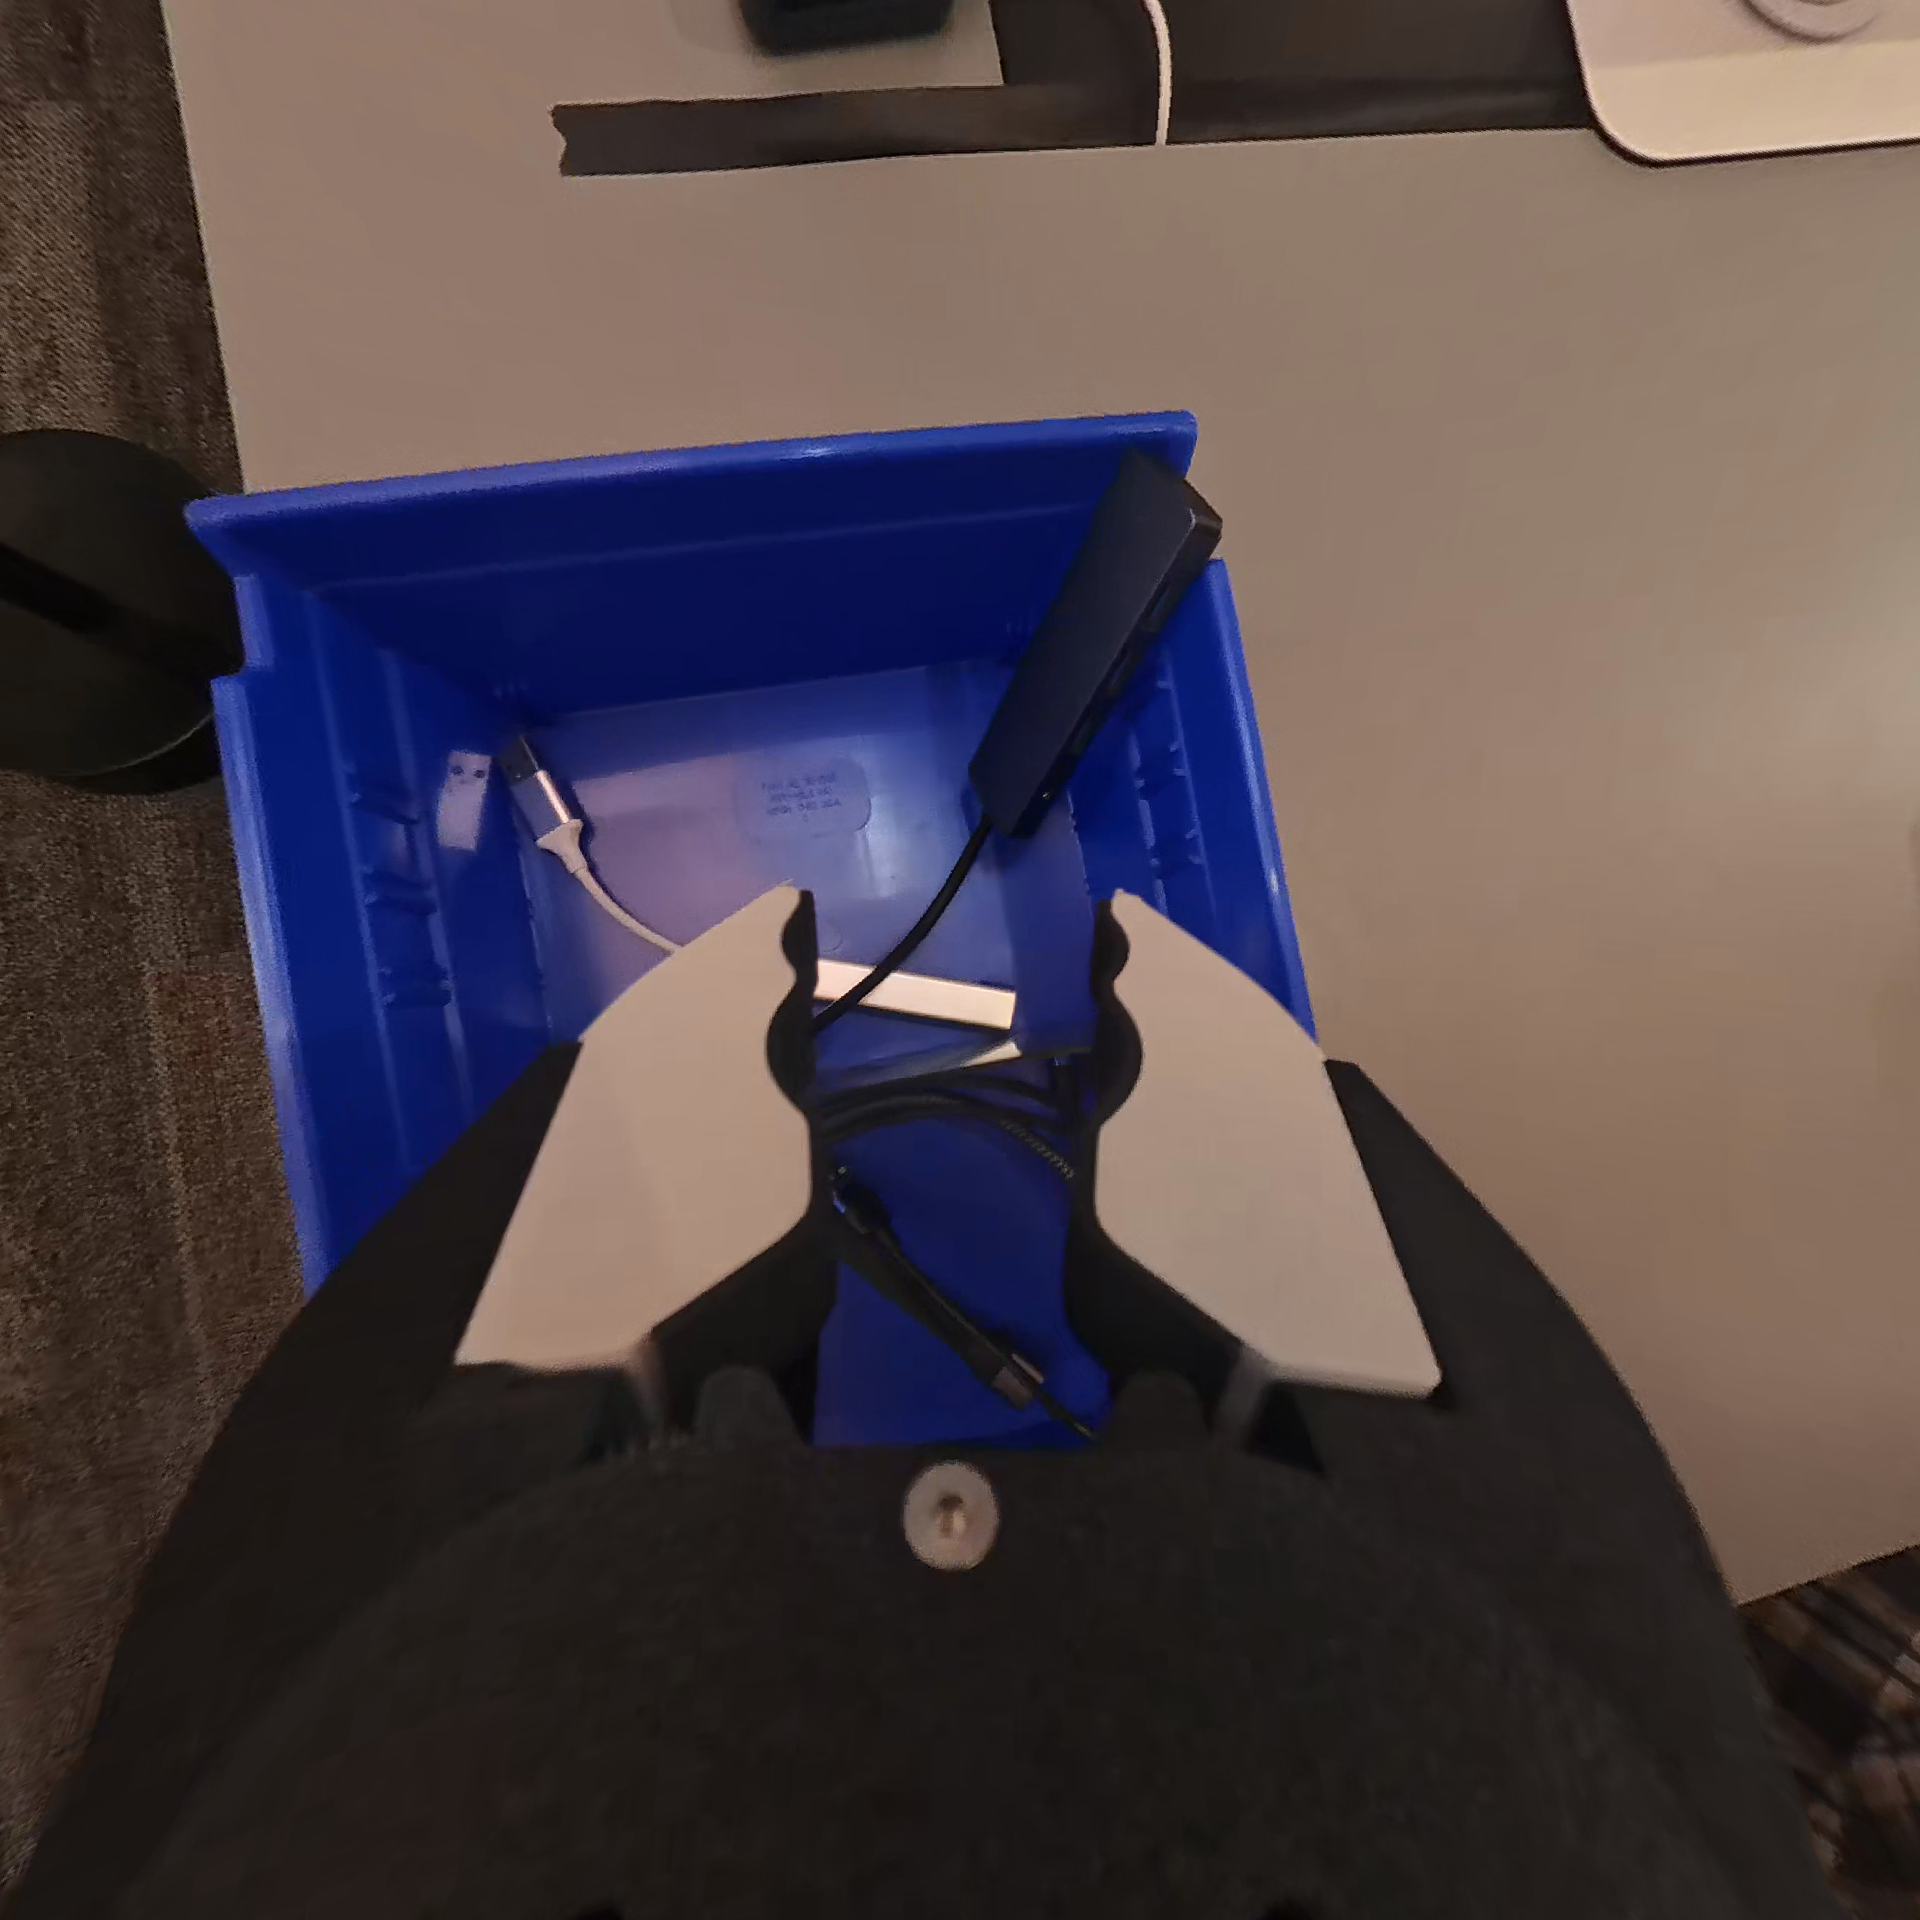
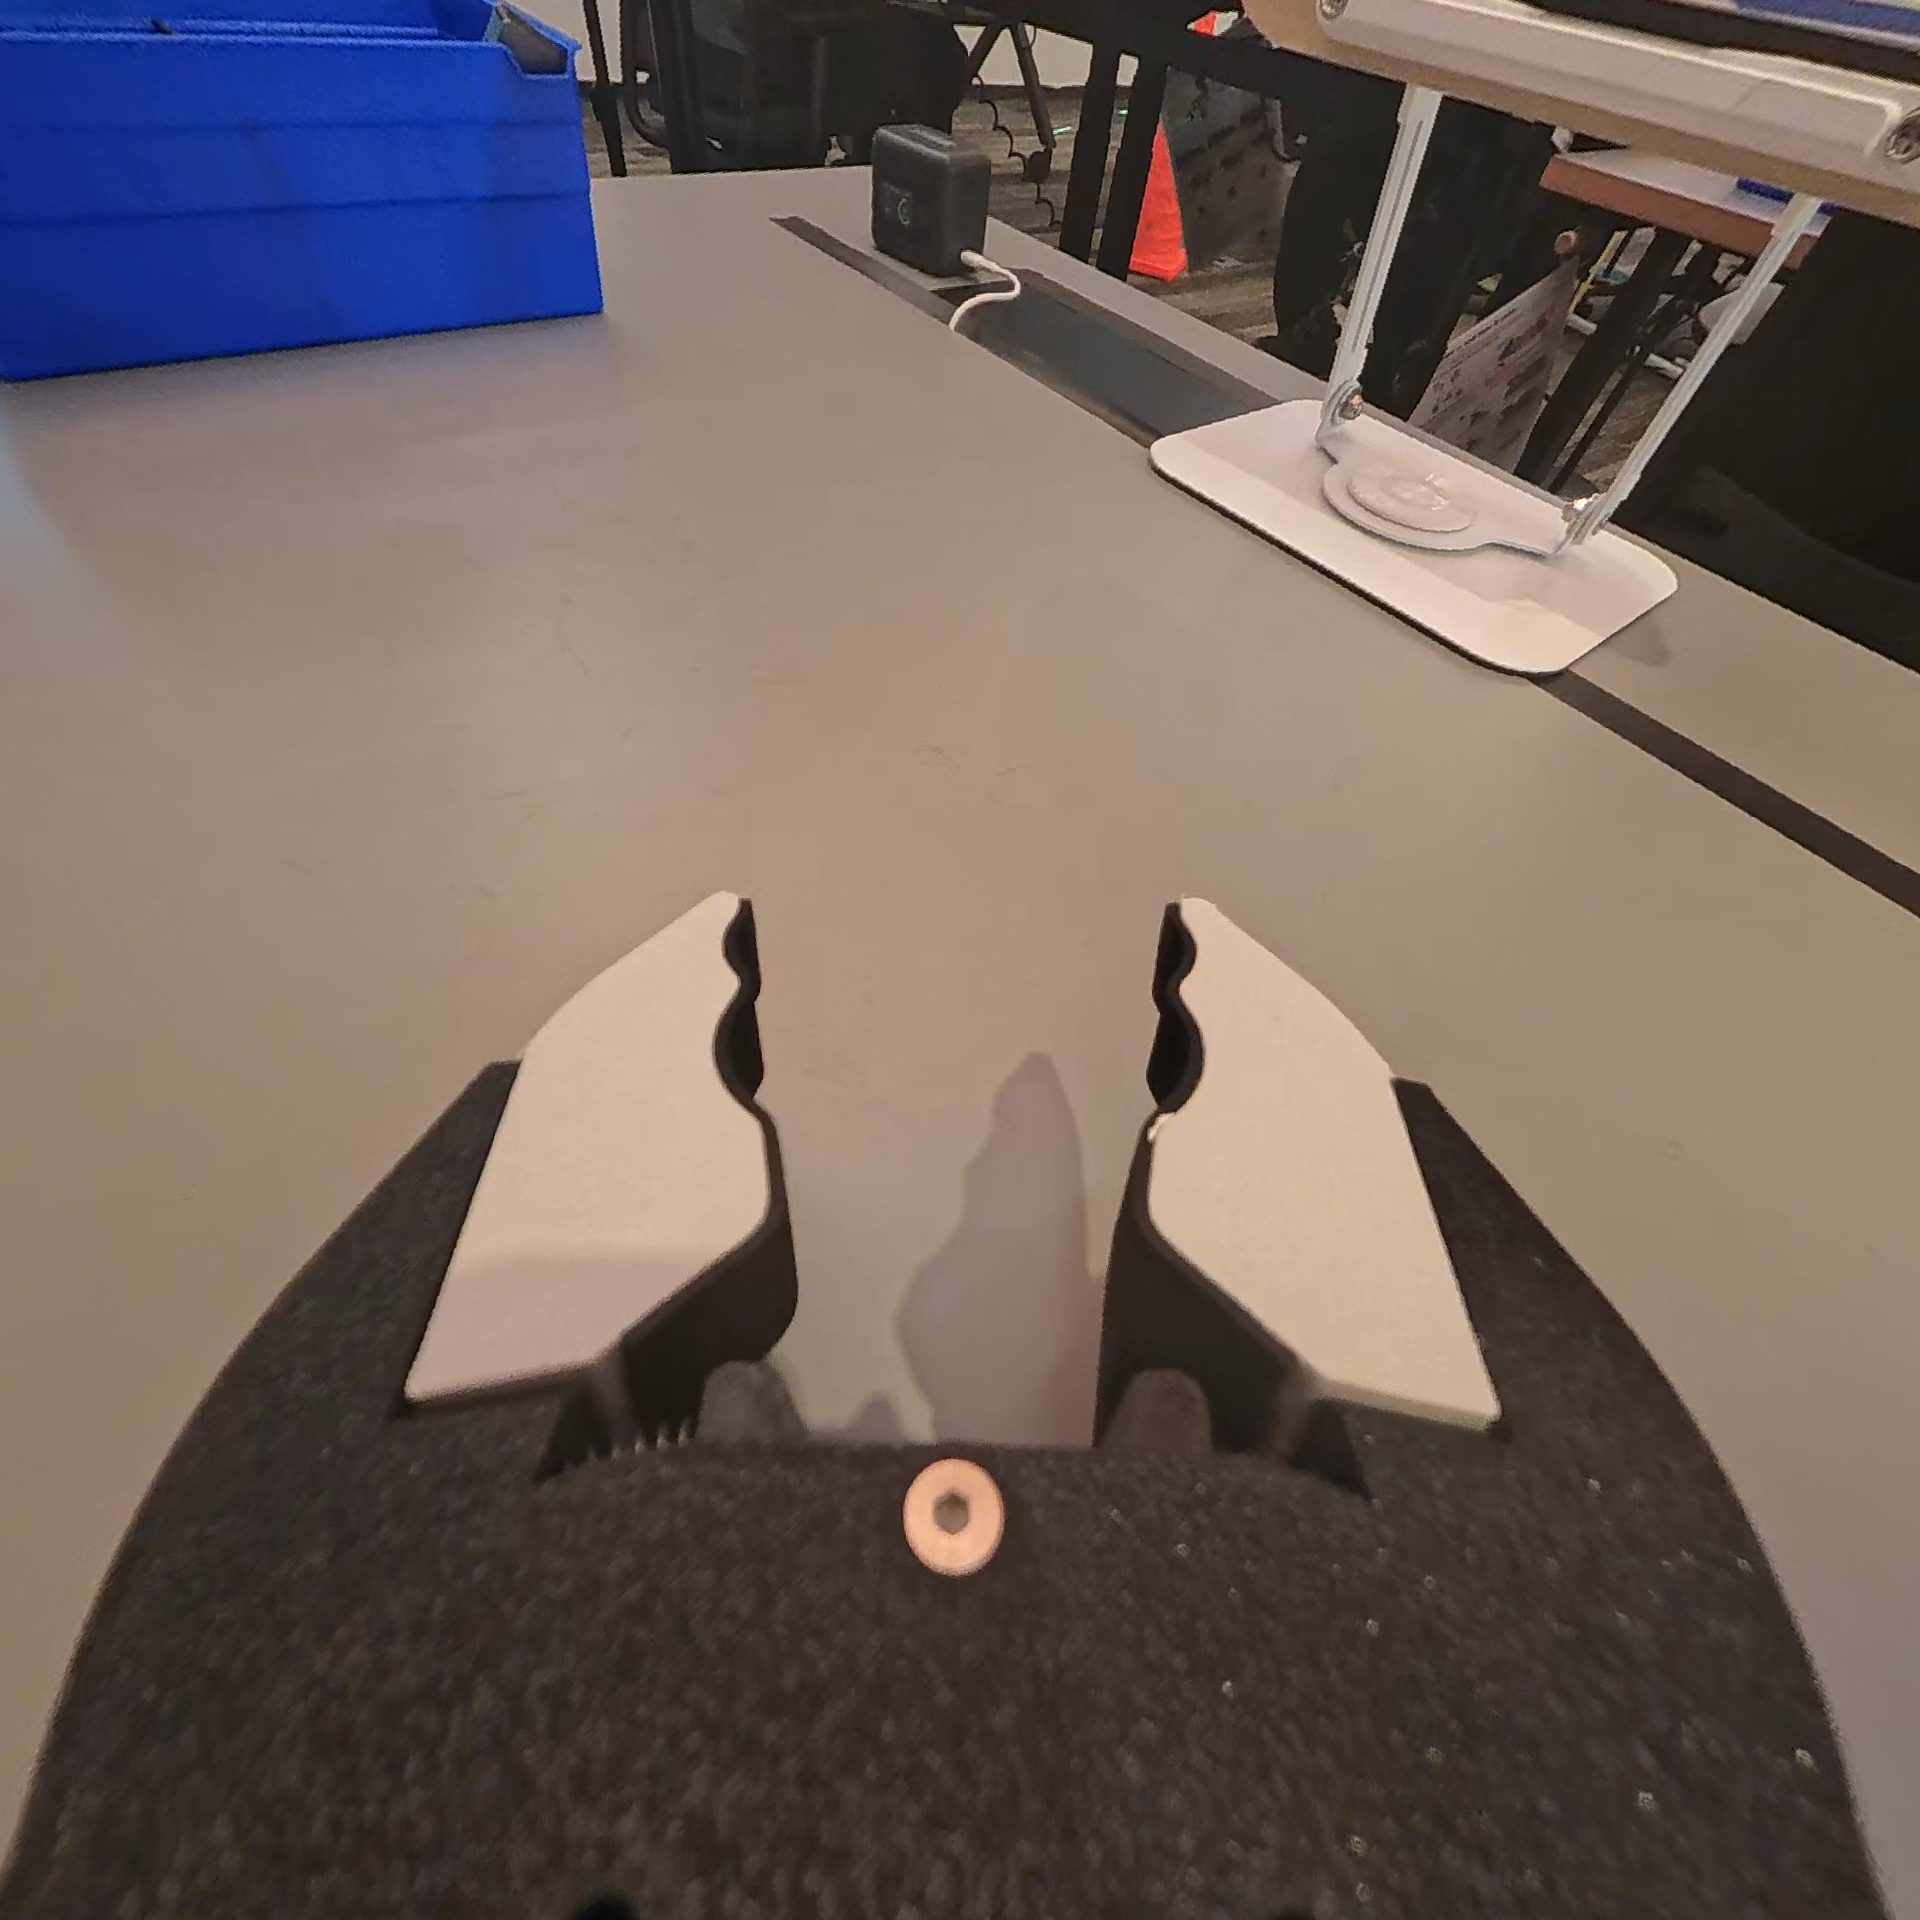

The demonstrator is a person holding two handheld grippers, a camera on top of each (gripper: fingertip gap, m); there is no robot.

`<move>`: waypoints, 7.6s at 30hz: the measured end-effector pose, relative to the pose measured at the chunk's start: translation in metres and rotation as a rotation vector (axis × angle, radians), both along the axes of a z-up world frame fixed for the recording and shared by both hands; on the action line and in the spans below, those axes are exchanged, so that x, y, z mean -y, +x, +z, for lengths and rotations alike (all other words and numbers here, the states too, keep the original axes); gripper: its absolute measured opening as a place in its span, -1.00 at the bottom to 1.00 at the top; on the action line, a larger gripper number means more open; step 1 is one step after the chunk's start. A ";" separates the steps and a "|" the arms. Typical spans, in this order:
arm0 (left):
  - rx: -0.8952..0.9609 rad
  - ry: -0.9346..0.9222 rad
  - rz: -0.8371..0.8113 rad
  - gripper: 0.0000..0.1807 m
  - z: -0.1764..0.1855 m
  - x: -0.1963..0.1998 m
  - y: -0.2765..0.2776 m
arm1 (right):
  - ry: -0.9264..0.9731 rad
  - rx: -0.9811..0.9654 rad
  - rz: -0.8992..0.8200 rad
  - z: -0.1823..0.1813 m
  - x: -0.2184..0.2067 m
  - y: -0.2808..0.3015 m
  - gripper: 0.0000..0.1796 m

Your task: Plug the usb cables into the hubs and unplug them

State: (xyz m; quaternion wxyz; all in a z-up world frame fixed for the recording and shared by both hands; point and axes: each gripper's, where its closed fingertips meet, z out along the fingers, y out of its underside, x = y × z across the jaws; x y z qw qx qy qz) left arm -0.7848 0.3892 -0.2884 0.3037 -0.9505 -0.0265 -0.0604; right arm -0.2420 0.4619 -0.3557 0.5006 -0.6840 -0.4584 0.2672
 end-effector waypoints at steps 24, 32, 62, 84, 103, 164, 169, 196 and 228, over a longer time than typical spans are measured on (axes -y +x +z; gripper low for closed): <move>0.183 0.165 0.000 -0.46 0.006 -0.034 0.032 | -0.004 0.006 0.009 -0.002 0.001 -0.001 -0.23; 0.181 0.173 -0.013 -0.46 0.007 -0.043 0.041 | -0.003 0.013 0.012 -0.002 0.002 -0.001 -0.25; 0.262 0.114 -0.035 -0.55 -0.012 -0.076 0.048 | -0.003 0.017 0.017 -0.002 0.003 -0.001 -0.26; -0.024 -0.016 -0.060 -0.79 -0.033 -0.093 0.054 | -0.005 0.017 0.016 -0.002 0.001 0.001 -0.26; -0.015 0.008 -0.064 -0.87 -0.032 -0.090 0.044 | -0.011 0.022 0.024 -0.005 0.002 -0.001 -0.27; -0.606 0.365 -0.770 -0.89 -0.005 -0.159 0.418 | 0.004 -0.034 -0.013 0.007 -0.007 0.010 -0.29; -0.605 0.335 -0.808 -0.89 -0.041 -0.163 0.437 | 0.003 -0.033 -0.016 0.007 -0.008 0.011 -0.29; -0.070 0.307 -0.792 -0.82 -0.068 -0.103 0.465 | 0.015 -0.022 -0.007 0.008 -0.006 0.010 -0.28; 0.300 0.664 -0.624 -0.55 -0.025 -0.080 0.324 | -0.169 0.124 0.075 -0.007 -0.010 -0.042 -0.29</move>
